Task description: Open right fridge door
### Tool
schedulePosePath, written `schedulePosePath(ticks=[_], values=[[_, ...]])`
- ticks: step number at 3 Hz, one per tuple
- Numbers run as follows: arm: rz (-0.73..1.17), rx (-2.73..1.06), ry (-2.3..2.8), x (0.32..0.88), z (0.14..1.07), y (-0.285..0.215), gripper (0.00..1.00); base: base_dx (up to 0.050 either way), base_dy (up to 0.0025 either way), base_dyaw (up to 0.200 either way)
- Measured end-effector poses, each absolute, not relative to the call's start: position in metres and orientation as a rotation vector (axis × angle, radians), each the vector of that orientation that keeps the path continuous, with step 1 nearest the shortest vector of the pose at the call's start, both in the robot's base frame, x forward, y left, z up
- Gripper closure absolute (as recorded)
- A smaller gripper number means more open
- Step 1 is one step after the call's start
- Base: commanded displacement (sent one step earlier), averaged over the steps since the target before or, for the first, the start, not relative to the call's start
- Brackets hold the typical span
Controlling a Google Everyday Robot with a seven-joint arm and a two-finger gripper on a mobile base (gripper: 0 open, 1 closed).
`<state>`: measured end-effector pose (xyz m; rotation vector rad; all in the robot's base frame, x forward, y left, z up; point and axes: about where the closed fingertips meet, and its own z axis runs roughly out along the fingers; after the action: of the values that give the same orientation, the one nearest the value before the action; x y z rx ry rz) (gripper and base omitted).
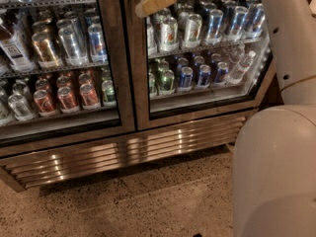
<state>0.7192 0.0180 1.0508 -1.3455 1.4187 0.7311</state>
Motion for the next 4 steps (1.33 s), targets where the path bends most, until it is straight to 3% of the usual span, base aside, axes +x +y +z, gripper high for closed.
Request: schedulePosePath(ticks=[2,4], values=[[0.934,-1.397,1.213,0.673,1.089,0.056,0.0,0.0,0.0,0.0],[1.021,-1.436,1.231,0.668,1.08,0.065,0.0,0.0,0.0,0.0]])
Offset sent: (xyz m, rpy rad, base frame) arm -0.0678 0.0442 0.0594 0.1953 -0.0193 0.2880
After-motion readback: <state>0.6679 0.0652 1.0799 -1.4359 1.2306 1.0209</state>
